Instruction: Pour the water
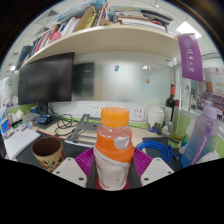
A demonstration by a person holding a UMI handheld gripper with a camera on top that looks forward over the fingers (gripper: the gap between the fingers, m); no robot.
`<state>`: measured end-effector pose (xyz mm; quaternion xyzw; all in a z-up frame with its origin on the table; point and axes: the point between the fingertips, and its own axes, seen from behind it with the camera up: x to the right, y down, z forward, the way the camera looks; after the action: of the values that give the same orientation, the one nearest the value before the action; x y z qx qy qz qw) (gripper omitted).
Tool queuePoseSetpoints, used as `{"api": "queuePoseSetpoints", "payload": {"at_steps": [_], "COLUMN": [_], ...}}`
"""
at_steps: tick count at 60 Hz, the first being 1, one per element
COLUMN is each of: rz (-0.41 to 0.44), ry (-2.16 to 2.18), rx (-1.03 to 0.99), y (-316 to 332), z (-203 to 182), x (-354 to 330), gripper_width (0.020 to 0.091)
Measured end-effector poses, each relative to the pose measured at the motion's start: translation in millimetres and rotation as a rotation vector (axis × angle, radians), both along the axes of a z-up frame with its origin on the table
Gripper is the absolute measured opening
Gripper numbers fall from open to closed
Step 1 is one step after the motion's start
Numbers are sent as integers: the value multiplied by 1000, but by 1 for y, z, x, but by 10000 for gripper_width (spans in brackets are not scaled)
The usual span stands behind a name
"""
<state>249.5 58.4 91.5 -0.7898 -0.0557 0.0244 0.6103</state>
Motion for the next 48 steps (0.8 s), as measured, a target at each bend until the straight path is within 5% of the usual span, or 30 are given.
{"api": "queuePoseSetpoints", "payload": {"at_steps": [8, 22, 48], "rz": [-50, -154, -218], "ry": [-25, -41, -4], "rx": [-60, -155, -137], "y": [-19, -103, -170], "z": [1, 44, 120], "x": [8, -15, -63], "gripper_width": [805, 801, 812]}}
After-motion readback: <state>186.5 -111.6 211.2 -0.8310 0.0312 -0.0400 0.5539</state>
